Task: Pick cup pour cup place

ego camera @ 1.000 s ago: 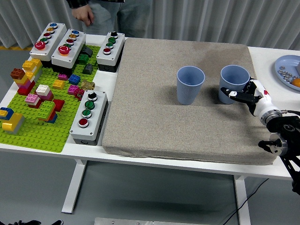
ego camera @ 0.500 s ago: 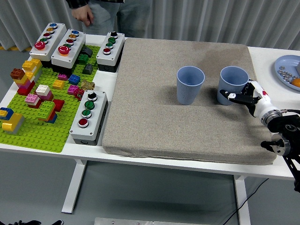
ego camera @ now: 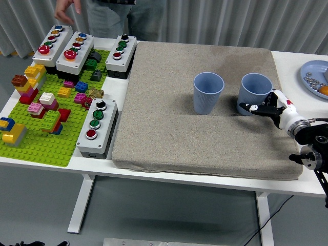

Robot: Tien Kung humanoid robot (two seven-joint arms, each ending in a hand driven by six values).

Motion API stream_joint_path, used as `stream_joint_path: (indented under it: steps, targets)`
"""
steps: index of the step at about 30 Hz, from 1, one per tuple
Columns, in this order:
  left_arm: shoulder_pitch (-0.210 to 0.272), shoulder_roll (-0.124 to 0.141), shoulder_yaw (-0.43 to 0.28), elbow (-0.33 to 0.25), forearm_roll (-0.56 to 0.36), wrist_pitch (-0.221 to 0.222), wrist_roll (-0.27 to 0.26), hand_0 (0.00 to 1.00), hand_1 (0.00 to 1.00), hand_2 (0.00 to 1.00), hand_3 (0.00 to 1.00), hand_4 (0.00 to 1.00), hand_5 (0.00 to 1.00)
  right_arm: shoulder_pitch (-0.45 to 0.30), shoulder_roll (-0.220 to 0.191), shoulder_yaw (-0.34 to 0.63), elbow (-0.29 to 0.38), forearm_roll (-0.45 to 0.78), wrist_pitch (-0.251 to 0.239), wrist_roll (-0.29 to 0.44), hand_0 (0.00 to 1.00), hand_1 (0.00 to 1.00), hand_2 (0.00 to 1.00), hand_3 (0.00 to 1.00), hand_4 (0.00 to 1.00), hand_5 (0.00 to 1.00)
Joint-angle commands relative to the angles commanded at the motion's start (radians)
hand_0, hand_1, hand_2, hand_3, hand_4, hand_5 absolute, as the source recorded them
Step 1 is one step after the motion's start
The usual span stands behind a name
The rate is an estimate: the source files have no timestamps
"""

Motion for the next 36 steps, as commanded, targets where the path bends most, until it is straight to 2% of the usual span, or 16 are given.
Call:
stream_joint_path:
  steps: [9,18,22,30,36]
  targets:
    - [0.009,0.001,-0.009,0.000,0.005,0.001,0.000,0.777,0.762,0.812,0.633,0.506,0.998,-0.048,-0.041,0.017,0.044,-0.003,0.003,-0.019,0.998,0.942,0.998,0.998,0.882,0.106]
    - [0.012,0.003,-0.016,0.000,0.010,0.001,0.000,0.777,0.762,0.812,0.632,0.506,0.998,-0.150,-0.112,0.067,0.182,-0.011,-0.013,-0.031,0.998,0.942,0.998,0.998,0.881,0.105]
    - [0.016,0.004,-0.023,0.000,0.017,0.001,0.001,0.778,0.762,0.812,0.632,0.506,0.998,-0.173,-0.126,0.086,0.219,-0.011,-0.017,-0.032,0.996,0.937,0.998,0.998,0.879,0.105]
    - [0.013,0.004,-0.032,0.000,0.026,0.001,0.002,0.777,0.762,0.812,0.632,0.505,0.998,-0.172,-0.128,0.111,0.234,-0.011,-0.023,-0.030,0.996,0.935,0.998,0.998,0.877,0.105]
    - [0.011,0.006,-0.033,0.000,0.023,0.001,0.001,0.777,0.762,0.812,0.632,0.506,0.998,-0.121,-0.139,0.143,0.219,0.014,-0.049,-0.020,0.997,0.931,0.998,0.998,0.875,0.108]
